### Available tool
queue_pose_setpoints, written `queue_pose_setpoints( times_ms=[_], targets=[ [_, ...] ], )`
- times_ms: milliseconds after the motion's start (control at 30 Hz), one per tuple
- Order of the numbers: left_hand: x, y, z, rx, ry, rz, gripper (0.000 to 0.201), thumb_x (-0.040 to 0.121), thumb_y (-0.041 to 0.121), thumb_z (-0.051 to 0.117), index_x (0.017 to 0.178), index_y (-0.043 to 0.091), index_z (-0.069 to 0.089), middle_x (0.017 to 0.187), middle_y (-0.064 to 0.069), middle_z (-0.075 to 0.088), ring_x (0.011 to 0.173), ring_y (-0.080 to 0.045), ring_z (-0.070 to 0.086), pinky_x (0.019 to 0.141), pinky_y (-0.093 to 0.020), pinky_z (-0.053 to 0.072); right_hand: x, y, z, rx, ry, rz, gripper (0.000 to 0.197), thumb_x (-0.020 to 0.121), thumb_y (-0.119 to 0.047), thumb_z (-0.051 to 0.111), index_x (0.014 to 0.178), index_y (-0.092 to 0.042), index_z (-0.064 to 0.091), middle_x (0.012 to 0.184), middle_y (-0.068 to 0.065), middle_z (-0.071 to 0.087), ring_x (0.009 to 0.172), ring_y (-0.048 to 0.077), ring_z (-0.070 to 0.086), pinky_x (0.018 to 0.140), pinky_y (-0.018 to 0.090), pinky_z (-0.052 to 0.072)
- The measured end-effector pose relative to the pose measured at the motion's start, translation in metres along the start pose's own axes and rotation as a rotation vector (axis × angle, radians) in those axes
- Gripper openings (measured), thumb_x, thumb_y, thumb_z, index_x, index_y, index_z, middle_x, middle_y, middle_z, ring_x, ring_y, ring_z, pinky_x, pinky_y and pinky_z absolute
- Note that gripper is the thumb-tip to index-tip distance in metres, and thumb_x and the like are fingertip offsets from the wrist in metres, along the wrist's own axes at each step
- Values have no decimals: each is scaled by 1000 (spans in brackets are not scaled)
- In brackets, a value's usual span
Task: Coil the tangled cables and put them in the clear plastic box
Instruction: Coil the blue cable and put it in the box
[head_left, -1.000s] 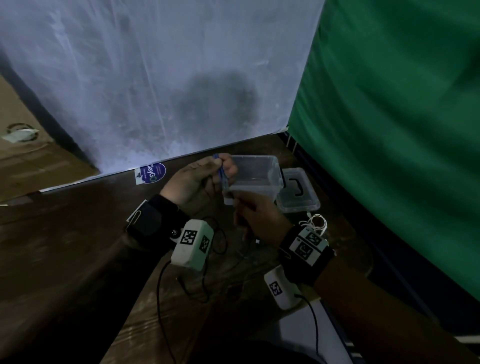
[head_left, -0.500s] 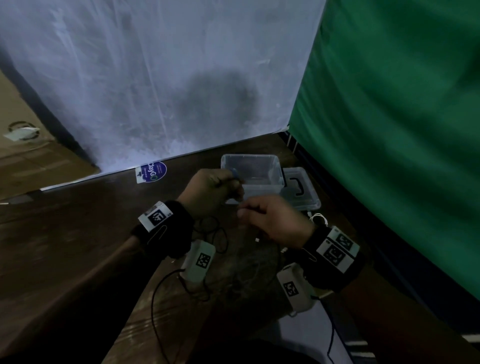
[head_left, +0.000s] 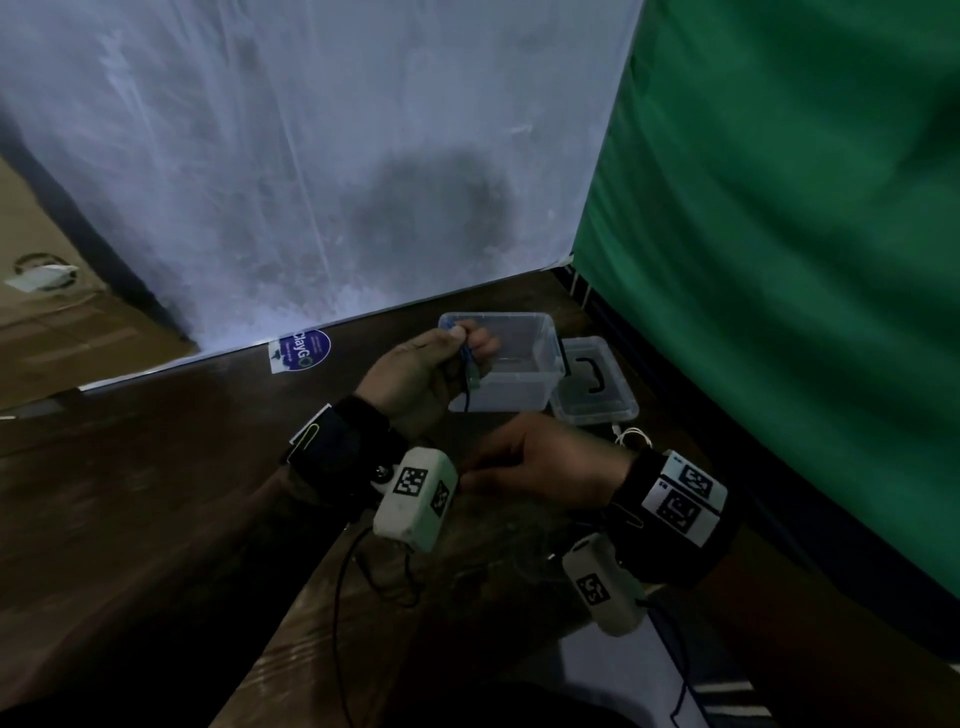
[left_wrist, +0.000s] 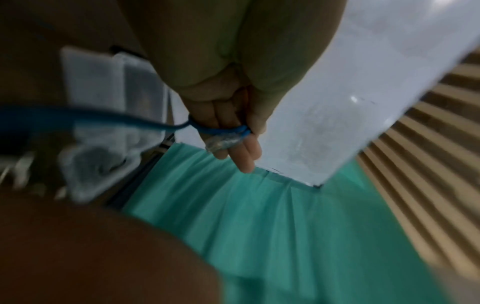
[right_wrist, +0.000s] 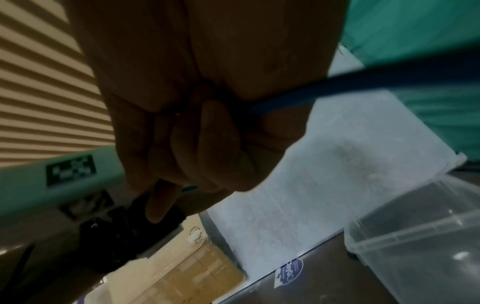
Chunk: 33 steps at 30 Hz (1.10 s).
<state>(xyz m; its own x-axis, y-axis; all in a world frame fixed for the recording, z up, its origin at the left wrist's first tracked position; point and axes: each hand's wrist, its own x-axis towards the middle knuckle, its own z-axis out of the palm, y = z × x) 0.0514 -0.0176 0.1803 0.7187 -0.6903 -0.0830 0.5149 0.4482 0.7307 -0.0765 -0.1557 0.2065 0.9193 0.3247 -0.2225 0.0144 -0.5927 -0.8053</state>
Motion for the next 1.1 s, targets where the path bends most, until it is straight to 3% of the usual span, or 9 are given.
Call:
queue_pose_setpoints(
  times_ms=[200, 367, 467, 567, 700, 767, 833, 1000, 1100],
  targets=[
    [3, -2, -8, 88, 0, 16, 15, 100, 7, 40, 106, 3, 54, 88, -6, 60, 86, -18, 65, 81, -30, 55, 1, 2, -2, 11, 155, -31, 16, 93, -23, 66, 103, -17, 76, 97, -6, 74, 86, 1, 66, 80, 24, 53],
    [5, 15, -25, 113, -19, -47, 19, 102, 9, 34, 98, 4, 52, 83, -8, 57, 73, -16, 61, 69, -25, 54, -11, 13, -30, -44, 223, -20, 15, 93, -28, 64, 98, -22, 77, 94, -7, 76, 87, 6, 69, 87, 37, 55],
    [9, 24, -33, 64, 1, -37, 23, 102, 13, 31, 95, 7, 52, 85, -5, 60, 74, -13, 63, 79, -25, 55, -13, 13, -30, -72, 195, -30, 17, 94, -28, 63, 100, -20, 77, 94, -7, 76, 87, 4, 69, 85, 34, 56],
    [10, 19, -33, 83, 51, -25, 20, 102, 10, 35, 102, 3, 53, 92, -11, 56, 70, -14, 64, 69, -25, 55, -10, 10, -27, -106, 256, -36, 16, 94, -27, 63, 97, -19, 77, 90, -6, 75, 82, 3, 68, 80, 28, 55],
    [4, 4, -33, 686, 6, 58, 15, 95, 10, 54, 101, 6, 67, 90, -12, 68, 83, -26, 67, 79, -46, 55, -5, 10, -27, -85, 383, -87, 13, 93, -23, 65, 90, -16, 75, 82, -5, 73, 76, 3, 67, 69, 22, 51],
    [1, -2, -26, 1084, -72, 90, 16, 96, 12, 54, 101, 14, 69, 87, -4, 71, 78, -17, 67, 76, -39, 56, -1, 12, -27, -70, 459, -119, 11, 92, -20, 65, 89, -17, 74, 82, -8, 72, 77, 1, 66, 70, 21, 51],
    [-2, -8, -15, 1200, -146, 79, 19, 98, 14, 50, 103, 18, 68, 85, 2, 69, 71, -7, 62, 67, -26, 50, 2, 12, -29, -62, 527, -141, 10, 93, -19, 65, 90, -16, 75, 83, -9, 72, 78, 1, 66, 70, 19, 50],
    [-5, -13, -15, 952, -156, 26, 20, 100, 12, 47, 107, 10, 66, 87, -6, 64, 74, -16, 54, 66, -24, 44, 3, 9, -36, -87, 569, -154, 11, 93, -18, 64, 89, -19, 75, 80, -11, 71, 76, 2, 65, 69, 19, 48],
    [0, -12, -22, 617, -50, 48, 17, 94, 15, 54, 105, 6, 64, 93, -11, 63, 82, -22, 59, 75, -34, 49, 0, 1, -34, -57, 435, -157, 9, 91, -20, 67, 92, -20, 76, 85, -8, 73, 80, 4, 68, 75, 25, 53]
  ],
)
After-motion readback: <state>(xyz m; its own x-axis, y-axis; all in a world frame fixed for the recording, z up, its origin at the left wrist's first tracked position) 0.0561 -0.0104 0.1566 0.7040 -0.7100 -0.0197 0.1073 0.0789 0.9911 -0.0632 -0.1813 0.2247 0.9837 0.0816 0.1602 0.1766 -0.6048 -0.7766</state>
